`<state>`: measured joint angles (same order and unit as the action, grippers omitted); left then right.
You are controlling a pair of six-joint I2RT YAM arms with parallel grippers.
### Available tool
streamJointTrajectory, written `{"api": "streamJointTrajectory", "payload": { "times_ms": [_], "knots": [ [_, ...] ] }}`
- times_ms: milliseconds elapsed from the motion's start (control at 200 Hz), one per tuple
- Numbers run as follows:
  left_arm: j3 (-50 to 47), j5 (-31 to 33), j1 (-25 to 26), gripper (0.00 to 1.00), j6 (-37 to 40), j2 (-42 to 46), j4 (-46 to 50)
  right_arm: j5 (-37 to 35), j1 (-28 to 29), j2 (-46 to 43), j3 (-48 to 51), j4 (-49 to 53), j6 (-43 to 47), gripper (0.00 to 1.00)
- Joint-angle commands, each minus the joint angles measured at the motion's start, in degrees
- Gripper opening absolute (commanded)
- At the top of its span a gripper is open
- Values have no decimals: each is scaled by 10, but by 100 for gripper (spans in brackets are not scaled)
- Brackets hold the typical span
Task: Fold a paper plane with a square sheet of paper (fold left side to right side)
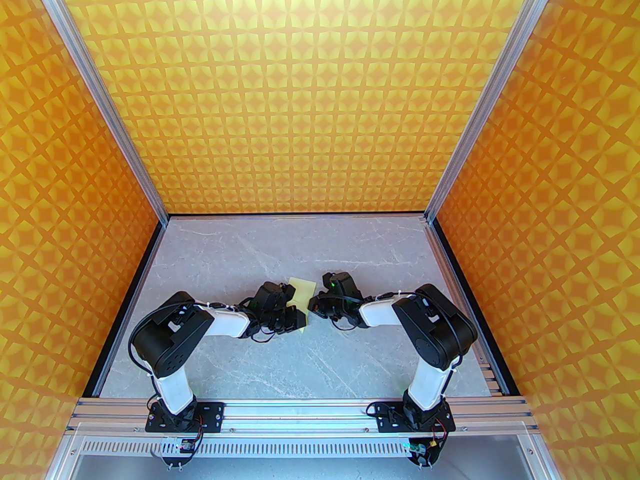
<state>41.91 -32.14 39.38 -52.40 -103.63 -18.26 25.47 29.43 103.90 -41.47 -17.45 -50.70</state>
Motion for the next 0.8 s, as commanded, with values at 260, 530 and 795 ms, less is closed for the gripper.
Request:
{"api": "streamJointTrajectory", "payload": {
  "times_ms": [260, 530, 795],
  "knots": [
    [-1, -9, 3, 11, 9, -8, 10, -8, -5, 10, -8, 2, 10, 0],
    [4, -9, 4, 11, 8, -20, 8, -7, -5, 11, -8, 1, 10, 0],
    [5, -10, 5, 10, 7, -26, 8, -8, -5, 11, -8, 2, 9, 0]
  ]
}}
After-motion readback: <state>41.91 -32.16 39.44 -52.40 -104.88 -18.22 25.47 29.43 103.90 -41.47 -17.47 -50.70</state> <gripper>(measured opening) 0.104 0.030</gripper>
